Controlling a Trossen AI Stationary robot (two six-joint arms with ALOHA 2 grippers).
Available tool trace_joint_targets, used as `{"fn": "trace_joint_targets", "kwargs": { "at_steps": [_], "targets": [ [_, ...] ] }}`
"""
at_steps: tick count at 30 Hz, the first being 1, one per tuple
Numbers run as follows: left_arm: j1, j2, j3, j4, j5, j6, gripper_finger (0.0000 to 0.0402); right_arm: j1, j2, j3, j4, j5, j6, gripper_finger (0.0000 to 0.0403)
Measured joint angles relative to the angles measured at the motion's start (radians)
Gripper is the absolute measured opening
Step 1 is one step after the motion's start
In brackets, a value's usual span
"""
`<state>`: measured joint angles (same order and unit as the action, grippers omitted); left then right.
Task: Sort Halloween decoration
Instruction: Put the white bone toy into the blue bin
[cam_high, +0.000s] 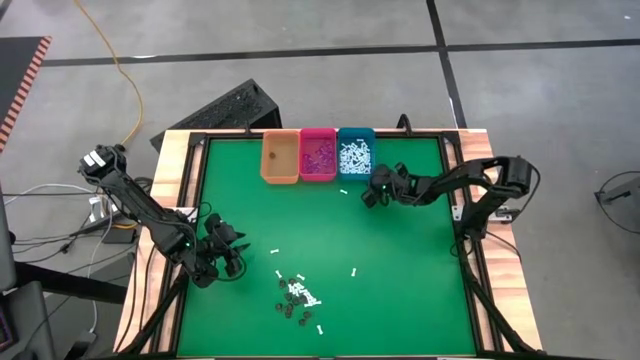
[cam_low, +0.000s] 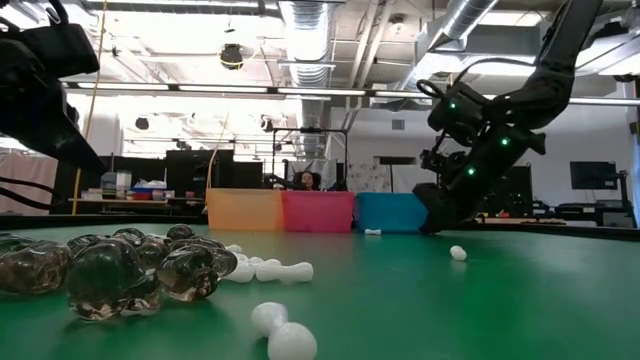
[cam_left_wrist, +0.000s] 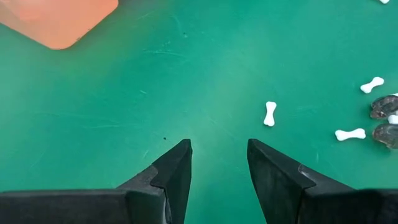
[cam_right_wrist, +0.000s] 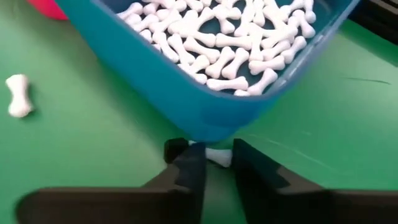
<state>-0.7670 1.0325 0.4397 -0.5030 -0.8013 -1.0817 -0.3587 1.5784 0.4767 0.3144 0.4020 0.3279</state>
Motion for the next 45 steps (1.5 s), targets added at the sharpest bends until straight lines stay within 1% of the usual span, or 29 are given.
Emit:
{"fn": "trace_joint_targets", "kwargs": {
  "at_steps": [5, 8, 12, 13, 15, 18, 21, 23, 25, 27, 29, 31, 35, 37, 40, 43, 45],
  "targets": [
    [0.0, 0.0, 0.0, -0.003, 0.011, 0.0, 0.0148, 0.04, 0.0, 0.0, 0.0, 0.003, 0.012, 0.0045],
    [0.0, 0.0, 0.0, -0.003, 0.012, 0.0, 0.0148, 0.077, -0.001, 0.0, 0.0, 0.003, 0.029, 0.0017],
    [0.0, 0.0, 0.0, -0.003, 0.014, 0.0, 0.0148, 0.146, -0.025, -0.002, -0.004, -0.02, 0.072, 0.0018],
    [0.0, 0.0, 0.0, -0.003, 0.019, 0.0, 0.0148, 0.169, -0.039, -0.002, -0.003, -0.035, 0.073, 0.0023],
    [0.0, 0.0, 0.0, -0.003, 0.021, 0.0, 0.0148, 0.212, -0.076, -0.003, 0.001, -0.029, 0.069, 0.0036],
    [0.0, 0.0, 0.0, -0.004, 0.021, 0.006, 0.0148, 0.262, -0.141, -0.002, -0.002, 0.005, 0.068, 0.0038],
    [0.0, 0.0, 0.0, -0.003, 0.02, 0.014, 0.0148, 0.293, -0.21, -0.002, 0.002, 0.065, 0.061, 0.0022],
    [0.0, 0.0, 0.0, -0.003, 0.015, 0.014, 0.0148, 0.289, -0.255, -0.002, 0.013, 0.111, 0.024, 0.0016],
    [0.0, 0.0, 0.0, -0.003, 0.012, 0.014, 0.0148, 0.26, -0.295, 0.009, 0.01, 0.151, -0.026, 0.0017],
    [0.0, 0.0, 0.0, -0.003, 0.01, 0.014, 0.0148, 0.212, -0.325, 0.033, 0.012, 0.175, -0.065, 0.0025],
    [0.0, 0.0, 0.0, -0.003, 0.003, 0.013, 0.0148, 0.148, -0.336, 0.06, 0.01, 0.171, -0.089, 0.0037],
    [0.0, 0.0, 0.0, -0.002, -0.008, 0.013, 0.0148, 0.086, -0.33, 0.085, -0.002, 0.136, -0.105, 0.0046],
    [0.0, 0.0, 0.0, 0.001, -0.015, 0.012, 0.0148, -0.011, -0.292, 0.131, -0.034, 0.002, -0.168, 0.0061],
    [0.0, 0.0, 0.0, 0.001, -0.015, 0.012, 0.0148, -0.034, -0.271, 0.149, -0.053, -0.047, -0.174, 0.0073],
    [0.0, 0.0, 0.0, 0.001, -0.013, 0.012, 0.0148, -0.046, -0.247, 0.162, -0.058, -0.101, -0.195, 0.0104],
    [0.0, 0.0, 0.0, 0.001, -0.011, 0.013, 0.0148, -0.04, -0.249, 0.166, -0.05, -0.104, -0.191, 0.0145],
    [0.0, 0.0, 0.0, 0.0, -0.011, 0.016, 0.0148, -0.031, -0.257, 0.167, -0.056, -0.117, -0.134, 0.0168]
  ]
}}
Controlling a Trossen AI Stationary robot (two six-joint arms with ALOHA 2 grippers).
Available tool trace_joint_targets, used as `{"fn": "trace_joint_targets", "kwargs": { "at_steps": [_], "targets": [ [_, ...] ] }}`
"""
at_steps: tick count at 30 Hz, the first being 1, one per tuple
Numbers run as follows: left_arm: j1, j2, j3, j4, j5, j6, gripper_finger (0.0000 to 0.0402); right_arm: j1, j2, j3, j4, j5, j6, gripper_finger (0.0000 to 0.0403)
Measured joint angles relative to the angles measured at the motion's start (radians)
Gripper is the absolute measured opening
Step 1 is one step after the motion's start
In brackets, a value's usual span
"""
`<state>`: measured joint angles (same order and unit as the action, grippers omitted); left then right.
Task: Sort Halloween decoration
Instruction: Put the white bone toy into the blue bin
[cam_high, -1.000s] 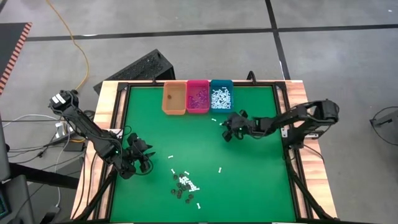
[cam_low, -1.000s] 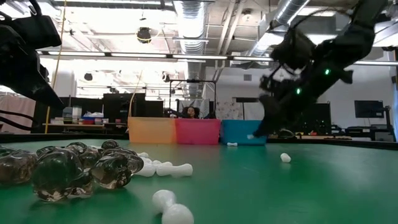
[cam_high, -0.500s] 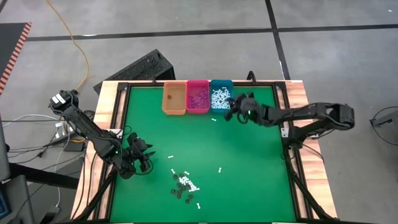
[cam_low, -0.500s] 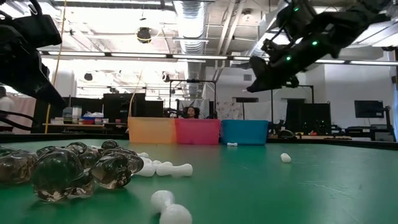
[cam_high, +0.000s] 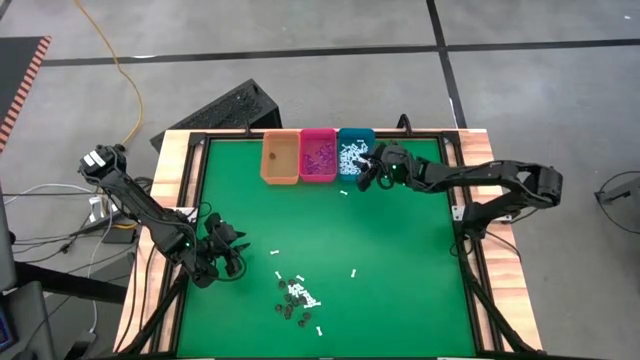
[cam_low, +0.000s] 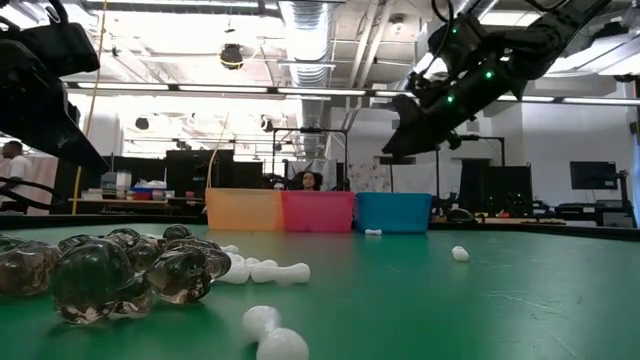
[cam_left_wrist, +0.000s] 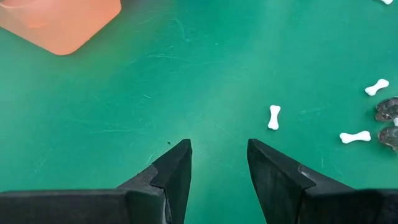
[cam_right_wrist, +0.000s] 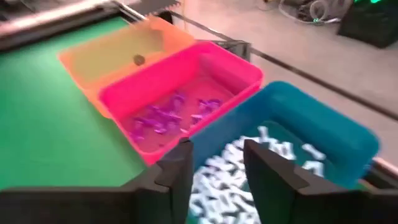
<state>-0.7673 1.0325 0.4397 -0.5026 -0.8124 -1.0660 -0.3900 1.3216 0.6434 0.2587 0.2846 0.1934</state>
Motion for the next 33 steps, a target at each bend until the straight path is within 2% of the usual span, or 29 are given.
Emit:
{"fn": "trace_joint_targets", "kwargs": {
  "at_steps": [3, 6, 8, 14, 19, 23, 33],
  "targets": [
    [0.0, 0.0, 0.0, 0.0, 0.0, 0.002, 0.0148, 0.05, 0.004, 0.0, 0.022, -0.051, 0.017, 0.0186],
    [0.0, 0.0, 0.0, 0.001, -0.004, 0.007, 0.0148, 0.142, 0.044, -0.004, 0.01, -0.044, 0.016, 0.0186],
    [0.0, 0.0, 0.0, 0.002, -0.005, 0.007, 0.0148, 0.206, 0.088, -0.017, 0.041, -0.001, 0.0, 0.018],
    [0.0, 0.0, 0.0, 0.003, -0.004, 0.007, 0.0148, 0.338, 0.264, -0.033, 0.306, 0.184, -0.087, 0.016],
    [0.0, 0.0, 0.0, 0.003, 0.0, 0.007, 0.0148, 0.338, 0.399, -0.033, 0.468, 0.211, -0.105, 0.0152],
    [0.0, 0.0, 0.0, 0.003, 0.019, 0.008, 0.0148, 0.316, 0.465, -0.033, 0.502, 0.213, -0.102, 0.0151],
    [0.0, 0.0, 0.0, 0.0, 0.021, 0.006, 0.0148, 0.244, 0.483, -0.033, 0.438, 0.182, -0.053, 0.015]
  ]
}}
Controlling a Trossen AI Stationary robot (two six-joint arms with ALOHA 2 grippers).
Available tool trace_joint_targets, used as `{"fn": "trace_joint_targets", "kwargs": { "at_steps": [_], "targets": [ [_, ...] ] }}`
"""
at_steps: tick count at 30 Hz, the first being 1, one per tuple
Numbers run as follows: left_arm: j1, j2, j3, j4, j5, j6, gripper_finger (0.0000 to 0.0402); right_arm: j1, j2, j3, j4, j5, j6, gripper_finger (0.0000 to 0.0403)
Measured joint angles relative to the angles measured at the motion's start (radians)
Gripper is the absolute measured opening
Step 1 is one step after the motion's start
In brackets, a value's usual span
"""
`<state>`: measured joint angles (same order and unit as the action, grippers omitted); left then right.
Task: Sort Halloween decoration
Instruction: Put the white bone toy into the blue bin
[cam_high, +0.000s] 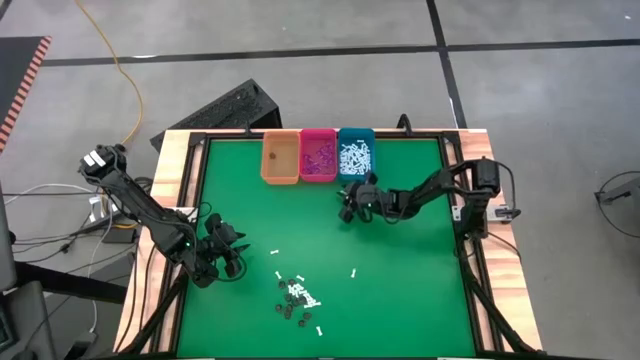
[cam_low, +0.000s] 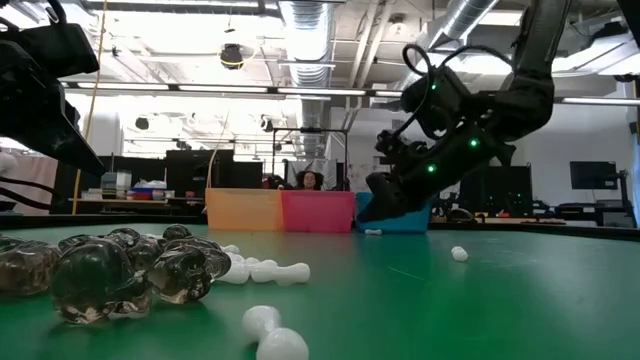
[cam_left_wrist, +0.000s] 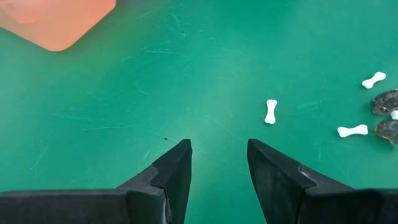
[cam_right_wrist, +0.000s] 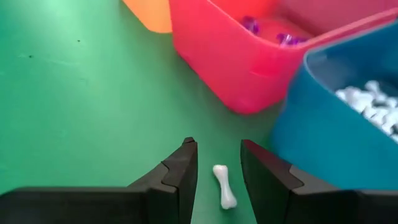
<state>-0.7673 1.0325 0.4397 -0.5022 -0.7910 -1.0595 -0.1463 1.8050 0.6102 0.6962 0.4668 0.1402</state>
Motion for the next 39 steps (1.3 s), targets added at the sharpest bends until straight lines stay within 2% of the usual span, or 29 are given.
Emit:
{"fn": "trace_joint_targets", "kwargs": {
  "at_steps": [5, 13, 15, 21, 33, 39],
  "targets": [
    [0.0, 0.0, 0.0, 0.0, -0.003, 0.0, 0.0148, -0.052, -0.002, 0.0, -0.07, -0.133, 0.047, 0.015],
    [0.0, 0.0, 0.0, 0.0, 0.001, -0.001, 0.0148, -0.069, -0.005, 0.001, -0.137, -0.136, 0.07, 0.0143],
    [0.0, 0.0, 0.0, 0.0, 0.0, -0.001, 0.0148, -0.058, -0.005, 0.001, -0.146, -0.128, 0.074, 0.0123],
    [0.0, 0.0, 0.0, 0.0, -0.001, -0.003, 0.0148, -0.035, -0.006, 0.005, -0.214, -0.123, 0.099, 0.0019],
    [0.0, 0.0, 0.0, 0.0, -0.002, -0.016, 0.0148, 0.026, -0.028, 0.022, -0.194, -0.114, 0.142, 0.0016],
    [0.0, 0.0, 0.0, -0.001, 0.003, -0.023, 0.0148, 0.032, -0.171, 0.039, -0.19, -0.112, 0.098, 0.0016]
  ]
}}
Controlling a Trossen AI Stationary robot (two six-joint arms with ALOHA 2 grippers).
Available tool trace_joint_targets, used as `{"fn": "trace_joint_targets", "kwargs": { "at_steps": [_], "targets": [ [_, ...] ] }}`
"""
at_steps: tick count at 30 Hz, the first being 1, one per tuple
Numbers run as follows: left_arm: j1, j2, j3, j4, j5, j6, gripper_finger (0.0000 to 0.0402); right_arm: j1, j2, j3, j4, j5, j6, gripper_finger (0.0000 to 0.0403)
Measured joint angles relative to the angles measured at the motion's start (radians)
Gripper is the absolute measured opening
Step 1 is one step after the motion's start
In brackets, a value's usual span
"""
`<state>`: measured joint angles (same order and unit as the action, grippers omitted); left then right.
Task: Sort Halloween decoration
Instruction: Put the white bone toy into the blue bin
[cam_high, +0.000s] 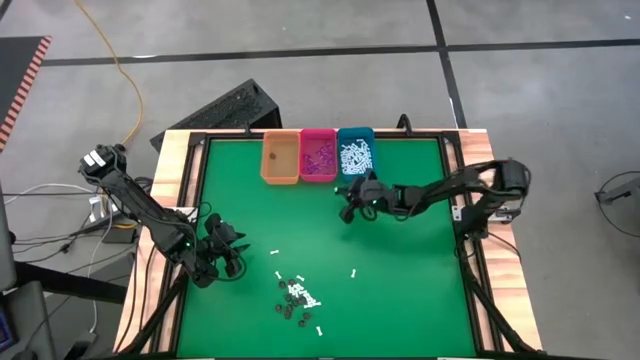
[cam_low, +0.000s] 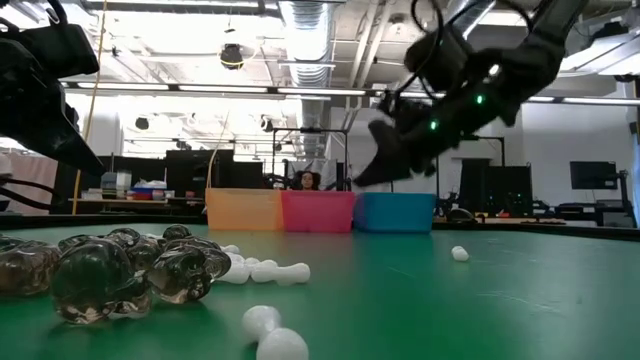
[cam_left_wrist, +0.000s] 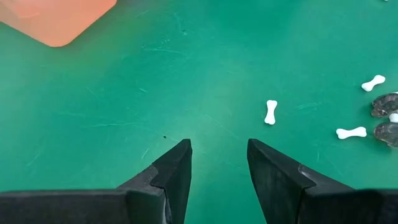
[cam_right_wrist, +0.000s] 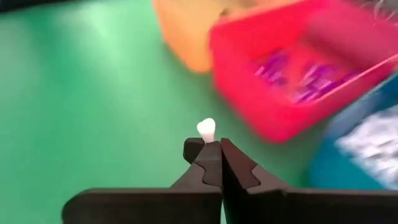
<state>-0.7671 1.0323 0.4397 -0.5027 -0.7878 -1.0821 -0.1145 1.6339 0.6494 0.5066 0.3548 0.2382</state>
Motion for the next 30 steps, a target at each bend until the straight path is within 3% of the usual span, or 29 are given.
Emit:
{"fn": "trace_joint_targets", "kwargs": {
  "at_steps": [7, 13, 24, 30],
  "targets": [
    [0.0, 0.0, 0.0, 0.0, -0.007, 0.0, 0.0148, -0.087, -0.212, -0.001, -0.131, 0.164, -0.031, 0.0019],
    [0.0, 0.0, 0.0, 0.001, -0.012, 0.0, 0.0148, -0.21, -0.275, -0.001, -0.221, 0.158, -0.004, 0.0055],
    [0.0, 0.0, 0.0, 0.0, -0.023, 0.0, 0.0148, -0.303, -0.274, -0.001, -0.261, -0.06, 0.064, 0.0195],
    [0.0, 0.0, 0.0, 0.001, 0.004, 0.027, 0.0148, -0.188, -0.273, -0.001, -0.312, -0.384, 0.065, 0.0204]
  ]
}}
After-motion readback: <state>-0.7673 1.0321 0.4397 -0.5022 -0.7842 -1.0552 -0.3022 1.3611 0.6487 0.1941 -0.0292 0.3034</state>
